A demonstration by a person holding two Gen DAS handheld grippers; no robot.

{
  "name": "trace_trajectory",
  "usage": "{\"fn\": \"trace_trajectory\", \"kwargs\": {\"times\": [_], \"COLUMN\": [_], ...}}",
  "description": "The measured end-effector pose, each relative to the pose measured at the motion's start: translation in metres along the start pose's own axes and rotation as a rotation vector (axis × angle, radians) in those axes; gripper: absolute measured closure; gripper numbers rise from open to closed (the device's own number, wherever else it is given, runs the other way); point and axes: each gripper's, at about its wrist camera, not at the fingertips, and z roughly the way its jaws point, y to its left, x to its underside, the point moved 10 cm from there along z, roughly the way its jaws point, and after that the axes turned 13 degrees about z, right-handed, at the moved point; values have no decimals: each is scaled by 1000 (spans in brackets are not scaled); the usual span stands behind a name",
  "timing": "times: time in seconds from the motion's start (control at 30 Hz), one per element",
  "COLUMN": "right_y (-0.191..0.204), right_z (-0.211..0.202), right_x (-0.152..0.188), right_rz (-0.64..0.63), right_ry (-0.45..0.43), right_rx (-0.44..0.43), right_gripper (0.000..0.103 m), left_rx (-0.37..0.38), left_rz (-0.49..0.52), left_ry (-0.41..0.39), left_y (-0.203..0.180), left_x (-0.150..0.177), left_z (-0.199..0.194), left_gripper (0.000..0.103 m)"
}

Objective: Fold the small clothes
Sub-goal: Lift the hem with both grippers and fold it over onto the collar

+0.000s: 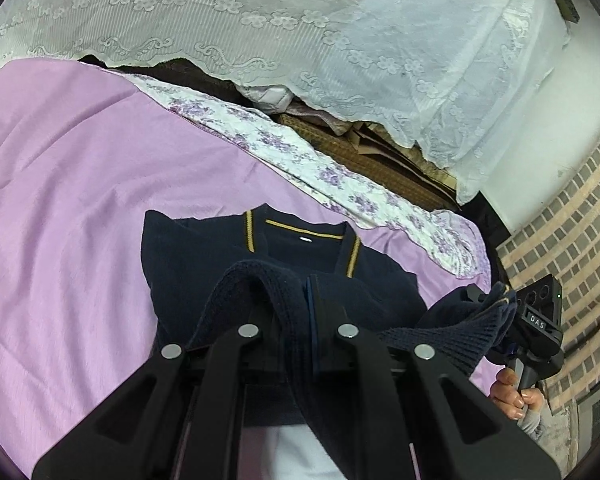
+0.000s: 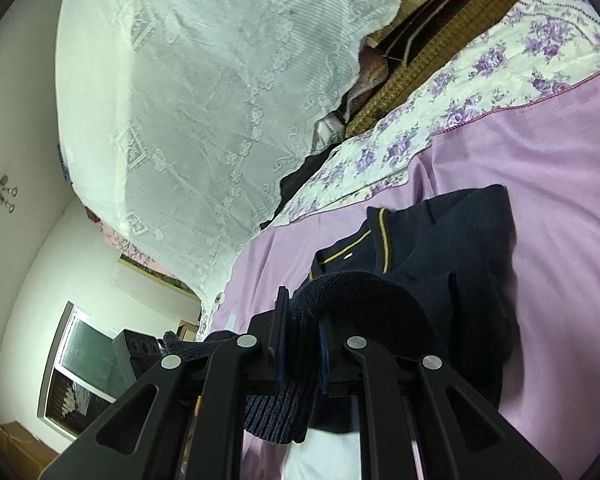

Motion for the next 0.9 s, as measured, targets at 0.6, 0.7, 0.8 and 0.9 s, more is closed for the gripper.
{"fn": "trace_trajectory", "kwargs": {"times": [0.6,0.7,0.8,0.9], "right_y": [-42,-51,-64,-69], "right_z": [48,56,63,68], "right_x": [-41,-47,-52,-54], "right_rz": [54,64,86,71], "right_ry": [-29,-42,-50,-55], "right_rx": [91,117,134,161], "right_gripper": [90,90,90,90], "left_rx": [-53,-48,-54,-67], "left_rz": [-32,-64,-88,-98], "left_ry": [55,70,96,123], "left_y": [37,45,53,59], "left_x": [-11,-9,-2,5], "left_z": [70,81,96,107], "left_gripper": [95,95,94,93]}}
